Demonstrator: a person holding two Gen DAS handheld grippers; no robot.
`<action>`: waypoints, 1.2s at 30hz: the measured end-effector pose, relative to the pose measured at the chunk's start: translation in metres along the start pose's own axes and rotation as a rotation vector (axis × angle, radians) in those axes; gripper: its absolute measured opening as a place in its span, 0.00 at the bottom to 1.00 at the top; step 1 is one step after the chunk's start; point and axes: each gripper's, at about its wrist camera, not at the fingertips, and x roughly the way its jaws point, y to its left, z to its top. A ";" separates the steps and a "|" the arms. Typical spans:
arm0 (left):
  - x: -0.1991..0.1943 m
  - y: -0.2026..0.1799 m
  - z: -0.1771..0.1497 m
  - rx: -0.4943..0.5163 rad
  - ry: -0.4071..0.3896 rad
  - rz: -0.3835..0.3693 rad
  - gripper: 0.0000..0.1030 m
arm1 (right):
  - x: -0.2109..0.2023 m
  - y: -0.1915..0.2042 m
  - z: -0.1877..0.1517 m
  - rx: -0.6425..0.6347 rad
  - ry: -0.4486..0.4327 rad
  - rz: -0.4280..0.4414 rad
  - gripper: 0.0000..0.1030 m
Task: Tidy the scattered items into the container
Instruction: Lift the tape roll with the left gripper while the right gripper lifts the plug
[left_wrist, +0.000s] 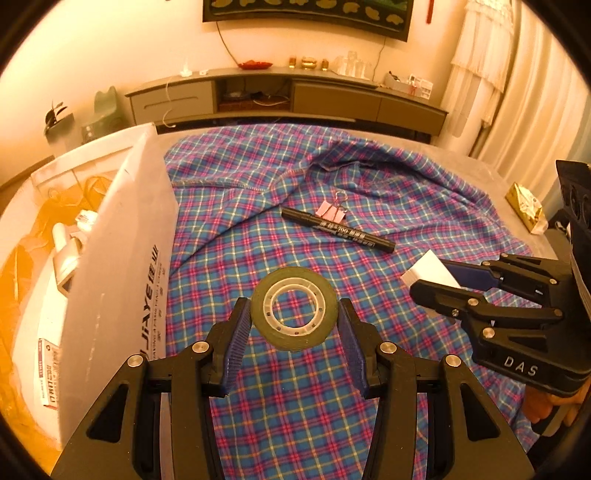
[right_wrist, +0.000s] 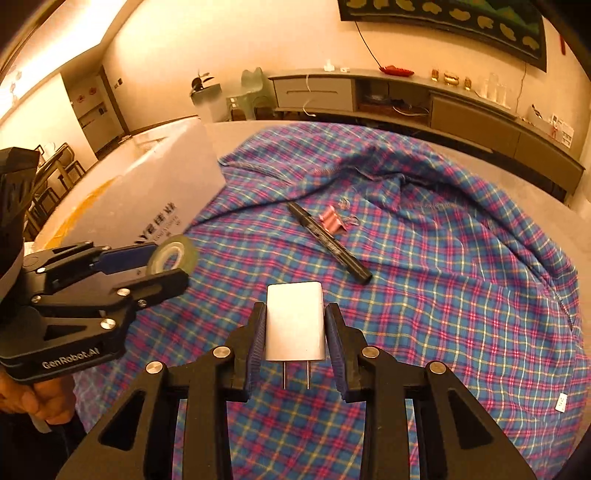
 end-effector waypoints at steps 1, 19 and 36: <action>-0.003 0.000 0.000 -0.001 -0.003 -0.002 0.48 | -0.003 0.004 0.001 -0.005 -0.004 0.002 0.32; -0.064 0.017 -0.003 -0.028 -0.108 -0.039 0.48 | -0.056 0.063 0.001 -0.071 -0.075 0.003 0.32; -0.109 0.023 -0.006 -0.047 -0.204 -0.092 0.48 | -0.086 0.095 -0.020 -0.004 -0.128 0.039 0.32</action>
